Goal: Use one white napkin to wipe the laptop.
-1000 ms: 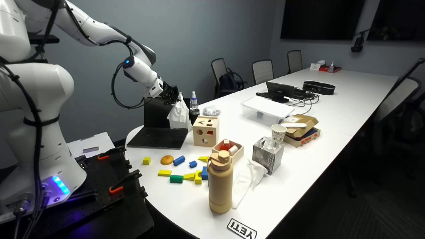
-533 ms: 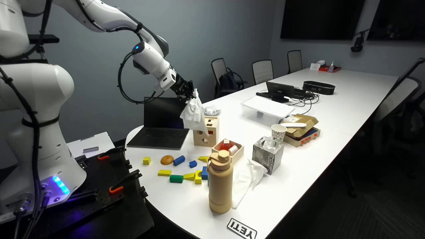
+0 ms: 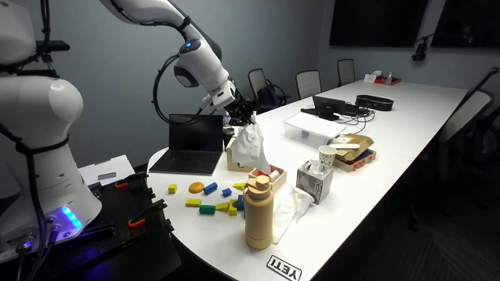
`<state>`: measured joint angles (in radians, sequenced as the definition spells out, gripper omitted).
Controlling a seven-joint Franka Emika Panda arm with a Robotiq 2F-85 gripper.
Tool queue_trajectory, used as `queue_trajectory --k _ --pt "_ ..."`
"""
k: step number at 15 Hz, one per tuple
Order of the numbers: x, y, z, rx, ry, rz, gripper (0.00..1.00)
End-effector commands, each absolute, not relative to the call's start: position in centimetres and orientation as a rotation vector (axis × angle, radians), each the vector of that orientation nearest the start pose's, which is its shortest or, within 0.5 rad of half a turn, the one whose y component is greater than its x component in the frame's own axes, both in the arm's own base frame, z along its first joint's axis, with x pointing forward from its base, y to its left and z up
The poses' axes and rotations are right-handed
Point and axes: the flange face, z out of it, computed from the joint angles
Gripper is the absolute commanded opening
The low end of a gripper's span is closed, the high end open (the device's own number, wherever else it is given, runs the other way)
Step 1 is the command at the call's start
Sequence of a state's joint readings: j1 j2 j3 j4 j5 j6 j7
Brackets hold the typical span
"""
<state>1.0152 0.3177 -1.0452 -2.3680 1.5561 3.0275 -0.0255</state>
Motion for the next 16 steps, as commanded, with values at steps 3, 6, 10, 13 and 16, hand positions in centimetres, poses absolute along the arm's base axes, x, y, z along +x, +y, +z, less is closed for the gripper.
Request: queue_trajectory --k 3,6,10,13,16 --pt "51.4 -16.4 31.1 -2.084 1.797 -0.543 0.0" --pt "53.7 -17.7 33.2 -2.088 1.799 -0.477 0.0" --pt "55.9 -19.1 34.1 -2.011 1.872 -0.413 0.0" --pt "57.0 -20.4 32.8 -1.937 1.932 -0.359 0.0" --pt "58.1 -21.7 30.8 -1.882 1.959 -0.301 0.0"
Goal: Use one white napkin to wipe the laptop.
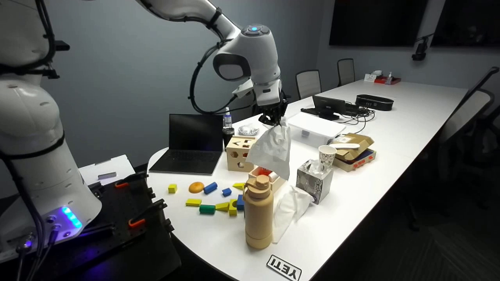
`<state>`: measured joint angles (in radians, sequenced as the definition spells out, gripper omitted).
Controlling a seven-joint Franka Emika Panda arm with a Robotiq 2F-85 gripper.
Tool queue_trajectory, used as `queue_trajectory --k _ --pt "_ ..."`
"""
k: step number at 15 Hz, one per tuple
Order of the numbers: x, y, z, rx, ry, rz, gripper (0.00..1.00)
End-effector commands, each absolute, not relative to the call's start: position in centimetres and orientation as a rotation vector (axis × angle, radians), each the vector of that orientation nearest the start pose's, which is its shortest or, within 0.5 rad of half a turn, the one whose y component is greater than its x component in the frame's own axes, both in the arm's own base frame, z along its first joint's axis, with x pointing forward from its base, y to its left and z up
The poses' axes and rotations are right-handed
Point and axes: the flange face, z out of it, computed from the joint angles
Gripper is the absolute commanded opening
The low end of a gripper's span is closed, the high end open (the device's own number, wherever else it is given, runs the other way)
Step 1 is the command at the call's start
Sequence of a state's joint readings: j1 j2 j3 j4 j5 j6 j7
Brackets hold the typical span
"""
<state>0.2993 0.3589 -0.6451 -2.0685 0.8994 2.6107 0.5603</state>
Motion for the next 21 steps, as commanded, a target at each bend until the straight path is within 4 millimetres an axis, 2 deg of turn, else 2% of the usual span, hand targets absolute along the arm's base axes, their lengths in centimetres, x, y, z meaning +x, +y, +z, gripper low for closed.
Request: queue_trajectory --k 1,9,16,17,18,21 --pt "58.5 -22.1 30.2 -1.87 1.958 -0.284 0.0" --pt "61.8 -24.4 24.5 -1.832 2.022 -0.15 0.0" --pt "62.7 -25.8 19.4 -1.797 2.134 -0.026 0.0" --pt "62.8 -25.9 19.0 -1.792 2.138 -0.014 0.11" --pt "63.0 -25.9 18.7 -1.787 2.136 -0.003 0.29" --pt "63.2 -25.5 18.6 -1.768 2.133 0.016 0.5"
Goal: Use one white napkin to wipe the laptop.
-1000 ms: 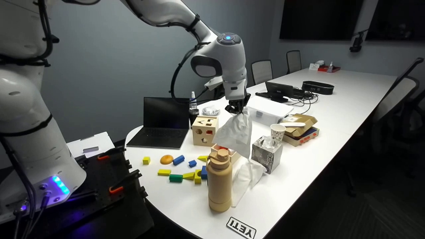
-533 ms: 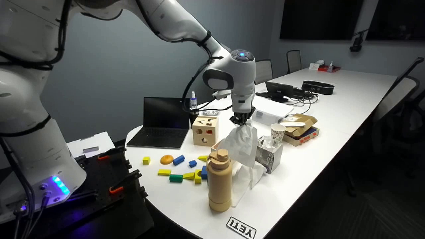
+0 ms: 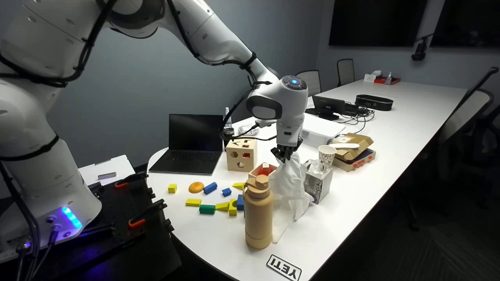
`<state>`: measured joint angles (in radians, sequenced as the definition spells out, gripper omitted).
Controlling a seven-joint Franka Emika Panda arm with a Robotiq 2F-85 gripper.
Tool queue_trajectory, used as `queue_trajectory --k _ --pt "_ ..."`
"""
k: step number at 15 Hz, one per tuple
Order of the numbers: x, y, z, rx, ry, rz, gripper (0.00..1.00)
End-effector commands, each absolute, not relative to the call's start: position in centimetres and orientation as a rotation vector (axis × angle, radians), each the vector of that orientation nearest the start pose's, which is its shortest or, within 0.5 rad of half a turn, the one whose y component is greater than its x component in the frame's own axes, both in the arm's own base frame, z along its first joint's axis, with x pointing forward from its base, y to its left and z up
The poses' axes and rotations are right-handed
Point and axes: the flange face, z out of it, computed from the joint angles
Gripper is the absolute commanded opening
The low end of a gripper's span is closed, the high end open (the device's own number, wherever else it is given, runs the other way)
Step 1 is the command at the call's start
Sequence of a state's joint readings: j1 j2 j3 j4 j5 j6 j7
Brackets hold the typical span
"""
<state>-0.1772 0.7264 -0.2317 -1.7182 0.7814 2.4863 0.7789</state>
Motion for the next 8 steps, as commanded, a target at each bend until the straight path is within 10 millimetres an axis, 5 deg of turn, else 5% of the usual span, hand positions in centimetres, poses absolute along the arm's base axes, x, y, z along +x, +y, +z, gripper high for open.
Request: queue_trajectory --k 1,6,8 --pt "63.2 -25.2 18.8 -1.76 2.131 0.047 0.56" --pt "62.8 -23.1 20.8 -1.7 2.081 0.174 0.95" --pt "62.6 -21.6 22.6 -1.704 2.03 0.2 1.0"
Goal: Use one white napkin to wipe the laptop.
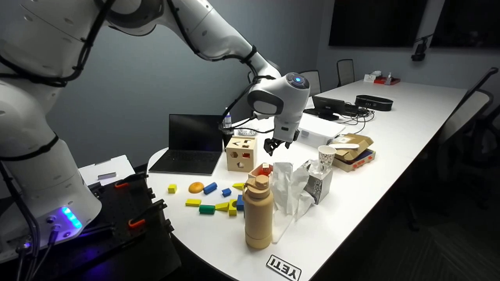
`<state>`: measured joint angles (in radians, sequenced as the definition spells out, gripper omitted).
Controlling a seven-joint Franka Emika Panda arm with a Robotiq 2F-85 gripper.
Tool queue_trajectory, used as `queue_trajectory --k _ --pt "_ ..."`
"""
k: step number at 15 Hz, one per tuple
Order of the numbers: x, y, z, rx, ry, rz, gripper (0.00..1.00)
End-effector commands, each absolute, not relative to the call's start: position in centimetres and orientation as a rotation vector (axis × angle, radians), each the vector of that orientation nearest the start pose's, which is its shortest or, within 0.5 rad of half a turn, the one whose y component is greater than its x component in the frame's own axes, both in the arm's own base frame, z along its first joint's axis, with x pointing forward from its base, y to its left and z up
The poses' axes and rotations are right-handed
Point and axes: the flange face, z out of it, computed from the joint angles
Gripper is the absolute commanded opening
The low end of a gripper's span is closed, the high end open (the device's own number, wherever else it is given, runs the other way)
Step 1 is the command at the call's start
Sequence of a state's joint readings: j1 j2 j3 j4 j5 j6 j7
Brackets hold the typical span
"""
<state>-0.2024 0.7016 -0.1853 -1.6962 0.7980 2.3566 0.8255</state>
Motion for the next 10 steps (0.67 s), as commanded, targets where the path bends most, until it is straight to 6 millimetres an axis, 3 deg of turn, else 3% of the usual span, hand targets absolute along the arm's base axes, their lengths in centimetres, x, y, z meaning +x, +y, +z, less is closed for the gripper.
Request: queue_trajectory --k 1,6,10 --pt "62.5 -20.5 23.7 -1.708 2.0 0.216 1.0" --pt "61.9 -15.1 28.3 -1.745 1.886 0.295 1.0" --pt "61.1 -11.4 30.1 -1.78 1.828 0.341 1.0"
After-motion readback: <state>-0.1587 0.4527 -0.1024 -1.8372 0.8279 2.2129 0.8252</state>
